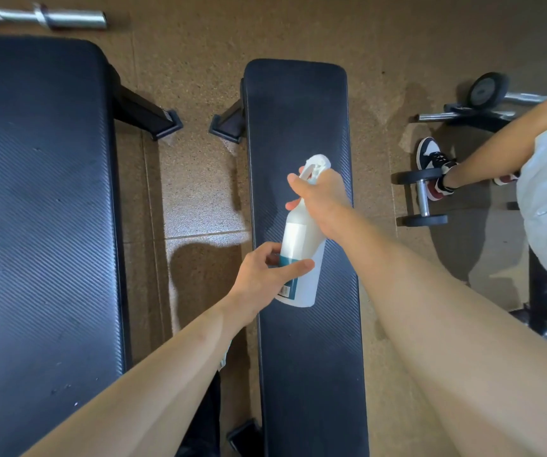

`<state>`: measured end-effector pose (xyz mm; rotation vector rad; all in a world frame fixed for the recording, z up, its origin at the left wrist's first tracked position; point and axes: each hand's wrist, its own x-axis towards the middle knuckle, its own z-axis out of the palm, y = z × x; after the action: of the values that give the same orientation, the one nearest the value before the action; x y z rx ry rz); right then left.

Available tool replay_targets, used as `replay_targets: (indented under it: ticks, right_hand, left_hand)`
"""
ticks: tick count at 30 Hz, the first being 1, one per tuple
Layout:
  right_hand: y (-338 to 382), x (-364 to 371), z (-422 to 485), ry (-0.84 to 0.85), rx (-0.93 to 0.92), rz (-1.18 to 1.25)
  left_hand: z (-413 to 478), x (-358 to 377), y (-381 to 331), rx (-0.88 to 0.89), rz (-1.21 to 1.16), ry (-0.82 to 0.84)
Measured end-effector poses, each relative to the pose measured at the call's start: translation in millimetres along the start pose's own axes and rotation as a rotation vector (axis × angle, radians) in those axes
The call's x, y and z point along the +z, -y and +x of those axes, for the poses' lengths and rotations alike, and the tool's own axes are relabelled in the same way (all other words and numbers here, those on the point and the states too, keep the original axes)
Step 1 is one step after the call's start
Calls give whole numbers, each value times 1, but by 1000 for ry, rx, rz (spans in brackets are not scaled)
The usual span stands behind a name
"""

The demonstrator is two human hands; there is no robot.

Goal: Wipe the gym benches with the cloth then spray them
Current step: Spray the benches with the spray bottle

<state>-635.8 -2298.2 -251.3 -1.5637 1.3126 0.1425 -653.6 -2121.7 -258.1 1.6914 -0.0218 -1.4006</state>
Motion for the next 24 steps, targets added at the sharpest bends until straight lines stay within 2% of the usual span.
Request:
replay_targets:
  ticks: [6,12,24]
  right_hand:
    - [-55,-8,-37,-136,93,47]
    - [-118,-28,-104,-33,81,22]
    - [-278,-79,-303,-1,23,133]
  left_hand:
    - [-25,20,39,-14,65,20]
    - [-92,63,92,-43,39,32]
    - [-282,179,239,-46,12,-27]
